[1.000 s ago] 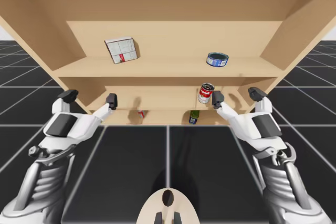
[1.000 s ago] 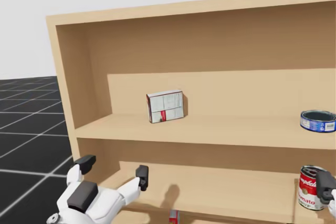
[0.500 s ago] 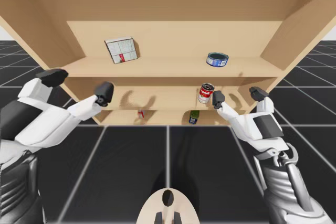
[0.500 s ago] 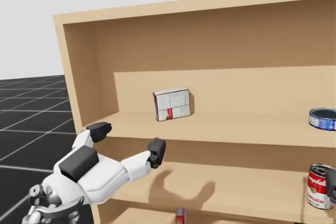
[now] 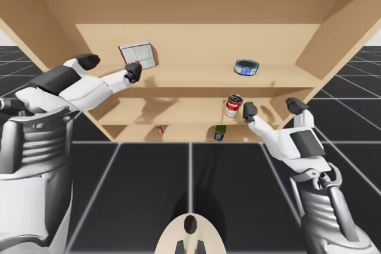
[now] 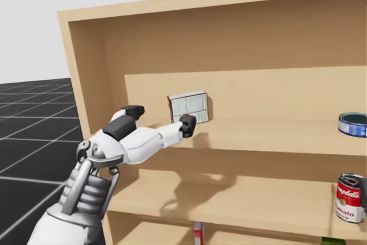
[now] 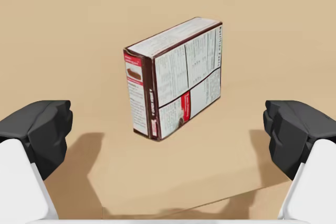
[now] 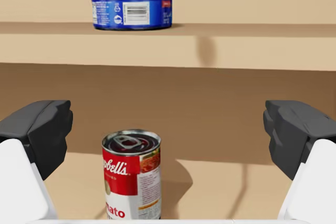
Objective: Look through the shelves, find the pudding box, and take it.
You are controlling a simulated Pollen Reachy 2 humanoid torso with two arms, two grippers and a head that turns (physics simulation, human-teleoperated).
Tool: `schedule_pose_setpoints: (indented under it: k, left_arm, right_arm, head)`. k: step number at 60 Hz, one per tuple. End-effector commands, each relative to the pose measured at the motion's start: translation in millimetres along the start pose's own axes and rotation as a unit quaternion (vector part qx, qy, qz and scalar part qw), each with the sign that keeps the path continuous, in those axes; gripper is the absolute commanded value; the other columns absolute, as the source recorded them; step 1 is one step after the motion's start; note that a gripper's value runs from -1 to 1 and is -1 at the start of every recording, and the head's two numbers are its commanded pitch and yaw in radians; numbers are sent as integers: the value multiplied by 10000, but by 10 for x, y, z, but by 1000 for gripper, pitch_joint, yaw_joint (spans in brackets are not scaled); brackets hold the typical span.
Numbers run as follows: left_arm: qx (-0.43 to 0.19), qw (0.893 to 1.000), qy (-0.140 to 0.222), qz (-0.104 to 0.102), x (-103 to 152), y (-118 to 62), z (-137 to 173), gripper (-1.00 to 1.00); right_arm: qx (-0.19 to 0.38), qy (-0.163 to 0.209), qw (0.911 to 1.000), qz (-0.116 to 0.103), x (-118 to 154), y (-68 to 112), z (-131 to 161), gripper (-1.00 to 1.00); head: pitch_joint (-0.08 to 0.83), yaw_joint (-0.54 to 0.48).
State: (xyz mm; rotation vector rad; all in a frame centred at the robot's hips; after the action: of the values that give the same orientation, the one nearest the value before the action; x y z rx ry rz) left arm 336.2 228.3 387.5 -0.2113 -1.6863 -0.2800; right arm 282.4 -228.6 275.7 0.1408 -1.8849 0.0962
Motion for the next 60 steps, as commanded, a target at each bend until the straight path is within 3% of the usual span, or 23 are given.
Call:
schedule_pose_setpoints:
  k: [1, 18, 36, 49, 55, 56, 57, 58, 60]
  left_arm:
    - [249, 9988, 401, 154, -33, 100, -329, -1000]
    - [288, 9971, 675, 217, -135, 78, -729, -1000]
    - [267, 9959, 797, 329, -244, 79, -936, -1000]
    - [150, 9967, 729, 321, -169, -81, -962, -1000]
    - [106, 9974, 672, 219, -125, -166, -920, -1000]
    - [102, 9973, 673, 266, -112, -193, -892, -265]
    - [66, 9974, 661, 274, -112, -202, -889, -2]
    - [40, 9976, 639, 251, -110, -211, -880, 625]
    - [-1, 9979, 609, 212, -101, -244, -851, 990]
  right_arm:
    - [-29, -28, 10000, -17, 15, -19, 10, -1000]
    - [-64, -55, 10000, -39, 37, -55, 14, -1000]
    - [-90, -73, 9999, -54, 39, -91, 8, -1000]
    - [-95, -67, 9999, -47, 33, -98, 4, -1000]
    - [-98, -74, 9999, -53, 37, -106, 5, -1000]
    - [-99, -76, 9999, -53, 38, -106, 6, -1000]
    - [-100, -76, 9999, -54, 39, -107, 6, -1000]
    - [-100, -76, 9999, -55, 39, -108, 6, -1000]
    - [-102, -78, 9999, -57, 40, -109, 5, -1000]
  head:
    - [137, 283]
    - [144, 278]
    - [151, 270]
    - [156, 271]
    - [155, 270]
    - [154, 269]
    - [154, 269]
    - [154, 269]
    - [155, 269]
